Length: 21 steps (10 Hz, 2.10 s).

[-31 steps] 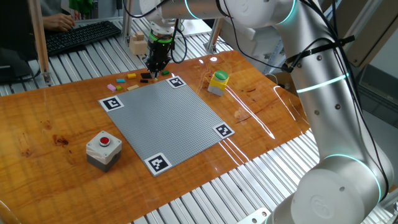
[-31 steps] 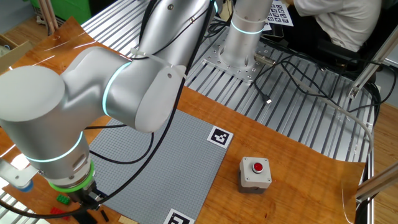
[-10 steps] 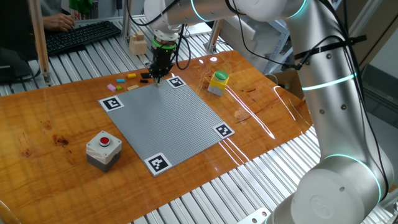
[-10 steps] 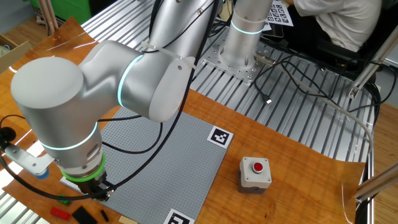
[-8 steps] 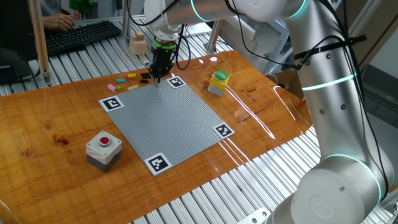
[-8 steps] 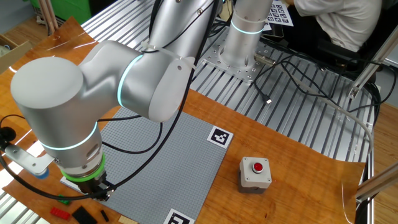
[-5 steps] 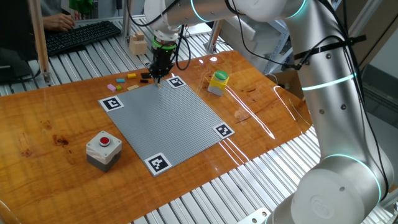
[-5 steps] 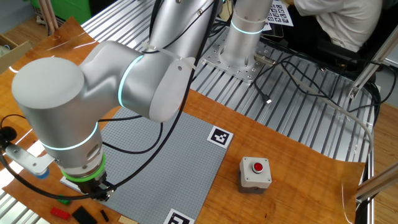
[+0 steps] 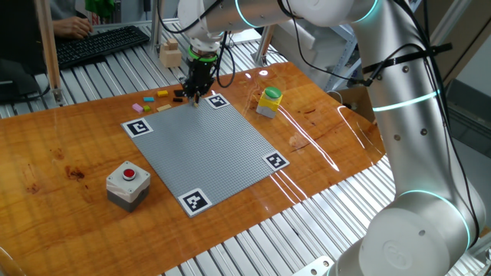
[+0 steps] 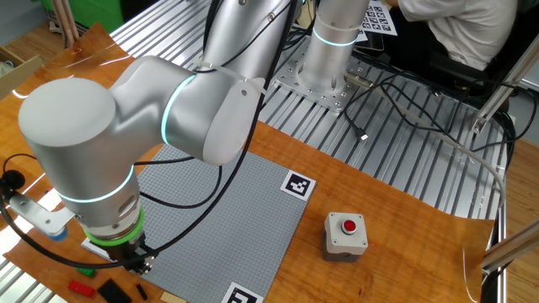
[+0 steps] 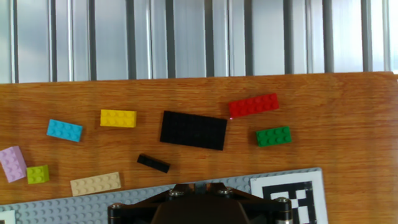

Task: Build with small Lego blocks

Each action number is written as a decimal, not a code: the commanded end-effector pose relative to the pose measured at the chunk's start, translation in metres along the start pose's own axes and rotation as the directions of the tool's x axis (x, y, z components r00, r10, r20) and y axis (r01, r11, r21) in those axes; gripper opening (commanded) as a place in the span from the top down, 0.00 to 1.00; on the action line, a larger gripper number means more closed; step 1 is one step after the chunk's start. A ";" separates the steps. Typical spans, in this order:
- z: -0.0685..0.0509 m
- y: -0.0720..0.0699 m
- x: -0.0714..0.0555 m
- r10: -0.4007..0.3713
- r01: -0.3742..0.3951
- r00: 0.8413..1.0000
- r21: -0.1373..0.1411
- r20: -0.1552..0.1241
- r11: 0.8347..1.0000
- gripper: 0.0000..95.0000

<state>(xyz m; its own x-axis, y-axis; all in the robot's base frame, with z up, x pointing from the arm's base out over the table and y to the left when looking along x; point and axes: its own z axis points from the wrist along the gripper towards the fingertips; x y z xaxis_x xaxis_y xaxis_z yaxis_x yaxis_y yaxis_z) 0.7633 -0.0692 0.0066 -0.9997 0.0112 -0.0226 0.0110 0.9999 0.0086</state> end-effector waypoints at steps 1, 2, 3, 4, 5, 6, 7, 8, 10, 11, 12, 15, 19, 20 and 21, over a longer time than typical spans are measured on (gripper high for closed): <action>-0.001 0.000 0.000 0.000 0.000 1.000 -0.002 -0.008 1.000 0.60; -0.003 0.000 0.001 -0.001 0.001 1.000 -0.002 -0.013 1.000 0.60; -0.006 -0.001 0.001 -0.008 0.008 1.000 -0.002 -0.025 1.000 0.60; -0.008 -0.001 0.002 -0.011 0.011 0.999 -0.002 -0.031 1.000 0.80; -0.011 0.000 0.002 -0.017 0.017 0.999 0.000 -0.035 1.000 0.80; -0.014 0.000 0.003 -0.024 0.024 0.999 0.001 -0.038 1.000 1.00; -0.015 0.000 0.003 -0.028 0.028 0.999 0.003 -0.040 1.000 1.00; -0.016 0.000 0.003 -0.033 0.033 0.999 0.005 -0.041 0.999 1.00; -0.017 0.001 0.003 -0.036 0.037 0.999 0.009 -0.040 0.999 1.00; -0.017 0.001 0.004 -0.036 0.037 0.999 0.009 -0.039 0.999 1.00; -0.017 0.001 0.004 -0.039 0.039 0.998 0.011 -0.040 0.999 1.00; -0.016 0.002 0.006 -0.039 0.040 0.998 0.019 -0.046 0.999 1.00; -0.016 0.002 0.006 -0.039 0.040 0.998 0.019 -0.051 0.999 1.00; -0.016 0.002 0.006 -0.039 0.040 0.998 0.019 -0.052 0.999 1.00; -0.014 0.002 0.007 -0.039 0.040 0.998 0.019 -0.053 0.999 1.00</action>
<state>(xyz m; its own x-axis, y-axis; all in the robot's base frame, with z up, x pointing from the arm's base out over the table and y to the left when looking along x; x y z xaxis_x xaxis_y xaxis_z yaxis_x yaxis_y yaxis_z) 0.7572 -0.0670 0.0202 -0.9991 -0.0287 0.0297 -0.0291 0.9995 -0.0119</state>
